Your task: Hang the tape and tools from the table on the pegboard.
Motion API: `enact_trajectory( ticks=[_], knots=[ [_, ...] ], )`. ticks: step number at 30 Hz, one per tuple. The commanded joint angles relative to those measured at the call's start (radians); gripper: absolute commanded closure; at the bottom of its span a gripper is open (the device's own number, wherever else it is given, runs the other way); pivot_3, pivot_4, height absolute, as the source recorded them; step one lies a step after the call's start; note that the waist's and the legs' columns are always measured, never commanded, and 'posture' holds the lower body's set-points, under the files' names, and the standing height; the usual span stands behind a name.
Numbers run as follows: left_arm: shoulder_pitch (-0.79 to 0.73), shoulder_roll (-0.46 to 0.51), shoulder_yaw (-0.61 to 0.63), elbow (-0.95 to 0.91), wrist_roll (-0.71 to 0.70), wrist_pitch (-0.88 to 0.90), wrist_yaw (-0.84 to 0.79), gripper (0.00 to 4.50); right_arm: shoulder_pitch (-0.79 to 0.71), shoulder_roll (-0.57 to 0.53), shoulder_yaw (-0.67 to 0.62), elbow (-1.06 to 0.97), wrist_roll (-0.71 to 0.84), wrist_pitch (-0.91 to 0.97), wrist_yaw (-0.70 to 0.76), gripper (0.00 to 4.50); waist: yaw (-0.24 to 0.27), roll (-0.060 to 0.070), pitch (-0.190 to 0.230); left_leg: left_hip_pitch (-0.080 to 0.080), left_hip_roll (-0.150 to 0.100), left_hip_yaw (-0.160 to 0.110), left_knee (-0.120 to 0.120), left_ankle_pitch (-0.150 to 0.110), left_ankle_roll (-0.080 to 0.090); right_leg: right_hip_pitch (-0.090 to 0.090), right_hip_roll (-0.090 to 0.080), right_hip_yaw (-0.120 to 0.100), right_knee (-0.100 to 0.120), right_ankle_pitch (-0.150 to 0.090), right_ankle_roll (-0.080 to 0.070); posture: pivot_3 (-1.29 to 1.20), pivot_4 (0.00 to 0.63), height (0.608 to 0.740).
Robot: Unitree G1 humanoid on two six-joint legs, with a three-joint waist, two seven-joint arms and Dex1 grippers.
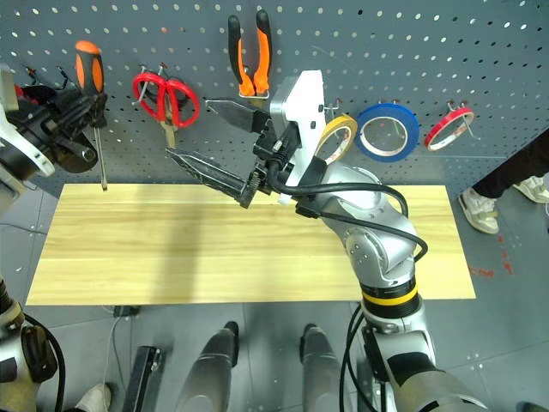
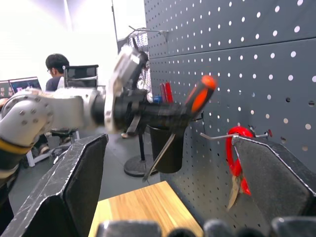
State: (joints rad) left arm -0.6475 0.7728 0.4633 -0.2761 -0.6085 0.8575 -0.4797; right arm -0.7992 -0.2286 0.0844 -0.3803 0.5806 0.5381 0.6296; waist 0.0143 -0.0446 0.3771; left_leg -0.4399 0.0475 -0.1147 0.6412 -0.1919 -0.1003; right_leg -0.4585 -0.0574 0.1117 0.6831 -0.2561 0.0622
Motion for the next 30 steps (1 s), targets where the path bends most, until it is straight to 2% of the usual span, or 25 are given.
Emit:
enact_trajectory(
  ticks=[1, 8, 17, 23, 30],
  knots=[
    [-0.025, 0.026, 0.057, -0.061, -0.033, -0.008, 0.025, 3.83, -0.011, 0.0, -0.005, -0.027, 0.0, -0.031, 0.003, 0.0, 0.0, -0.001, 0.0, 0.0, 0.0, 0.0, 0.0, 0.0, 0.0, 0.0, 0.0, 0.0, 0.0, 0.0, 0.0, 0.21, 0.278, 0.74],
    [-0.175, 0.069, 0.02, 0.018, 0.009, -0.082, 0.065, 3.83, -0.034, 0.02, -0.006, -0.004, 0.001, -0.05, 0.012, 0.0, 0.002, -0.002, -0.001, 0.0, 0.0, 0.0, 0.0, 0.0, 0.0, 0.0, 0.0, 0.0, 0.0, 0.0, 0.0, 0.24, 0.279, 0.74],
    [-0.331, 0.125, -0.039, 0.191, 0.186, -0.319, 0.102, 3.83, -0.068, 0.044, -0.01, 0.026, 0.002, -0.07, 0.008, 0.0, 0.006, -0.002, -0.001, 0.0, 0.0, 0.0, 0.0, 0.0, -0.001, 0.0, 0.0, -0.002, 0.0, 0.001, 0.0, 0.25, 0.273, 0.74],
    [-0.352, 0.143, -0.019, 0.317, 0.264, -0.444, 0.134, 3.83, -0.082, 0.05, -0.014, 0.029, 0.002, -0.066, 0.0, 0.0, 0.008, -0.002, -0.001, 0.0, 0.0, 0.0, 0.0, 0.001, -0.001, 0.0, -0.001, -0.003, 0.001, 0.001, 0.0, 0.25, 0.276, 0.74],
    [-0.295, 0.09, -0.015, 0.35, 0.27, -0.503, 0.149, 3.83, -0.079, 0.045, -0.012, 0.019, -0.001, -0.056, -0.009, 0.0, 0.019, -0.002, -0.001, 0.0, 0.0, 0.0, 0.0, 0.001, -0.001, 0.0, -0.001, -0.005, 0.001, 0.001, -0.001, 0.23, 0.277, 0.74]
  ],
)
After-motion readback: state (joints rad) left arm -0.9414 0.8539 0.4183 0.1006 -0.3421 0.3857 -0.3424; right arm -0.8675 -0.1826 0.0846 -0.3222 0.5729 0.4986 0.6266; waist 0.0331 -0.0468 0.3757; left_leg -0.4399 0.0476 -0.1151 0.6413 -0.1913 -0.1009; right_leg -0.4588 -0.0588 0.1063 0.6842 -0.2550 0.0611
